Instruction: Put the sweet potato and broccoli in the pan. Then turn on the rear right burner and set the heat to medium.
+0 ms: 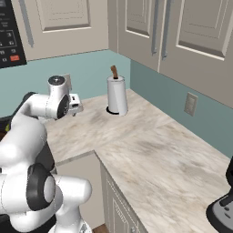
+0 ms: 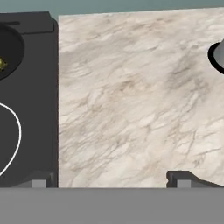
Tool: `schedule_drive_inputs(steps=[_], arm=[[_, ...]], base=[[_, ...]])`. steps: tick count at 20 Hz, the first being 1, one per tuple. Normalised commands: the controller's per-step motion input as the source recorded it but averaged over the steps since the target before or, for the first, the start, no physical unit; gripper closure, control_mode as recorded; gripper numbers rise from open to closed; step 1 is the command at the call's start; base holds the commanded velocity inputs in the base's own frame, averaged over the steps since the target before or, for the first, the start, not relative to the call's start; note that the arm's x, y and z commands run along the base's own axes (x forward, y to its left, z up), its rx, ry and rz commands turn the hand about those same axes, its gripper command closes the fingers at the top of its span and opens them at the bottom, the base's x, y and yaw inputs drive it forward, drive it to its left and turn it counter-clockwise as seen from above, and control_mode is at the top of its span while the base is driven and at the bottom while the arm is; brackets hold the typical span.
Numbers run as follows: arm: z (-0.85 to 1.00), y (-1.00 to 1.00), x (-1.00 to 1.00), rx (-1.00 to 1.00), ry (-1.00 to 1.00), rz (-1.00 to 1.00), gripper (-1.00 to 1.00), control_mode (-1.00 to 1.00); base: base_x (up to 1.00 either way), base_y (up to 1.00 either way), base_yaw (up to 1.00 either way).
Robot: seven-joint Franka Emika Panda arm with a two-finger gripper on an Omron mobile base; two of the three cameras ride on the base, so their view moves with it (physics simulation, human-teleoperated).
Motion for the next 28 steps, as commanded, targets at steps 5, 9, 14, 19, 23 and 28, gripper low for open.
schedule_drive_inputs(steps=[5, 9, 14, 19, 23, 28], arm=[[0.35, -0.68, -0.08, 0.0, 0.18, -0.19, -1.0, -1.0], [0.06, -0.64, -0.01, 0.0, 0.31, -0.24, -1.0, -1.0], [-0.08, -0.46, -0.13, 0.0, 0.13, -0.25, -1.0, -1.0], [0.21, -0.01, -0.76, 0.0, -0.03, -0.11, -1.0, -1.0], [0.26, 0.0, -0.71, 0.0, -0.09, -0.08, -1.0, -1.0], [0.02, 0.0, -0.04, -0.01, -0.07, -0.11, -1.0, -1.0]], base=[[0.0, 0.0, 0.0], [0.0, 0.0, 0.0], [0.0, 0.0, 0.0], [0.0, 0.0, 0.0], [0.0, 0.0, 0.0], [0.0, 0.0, 0.0]])
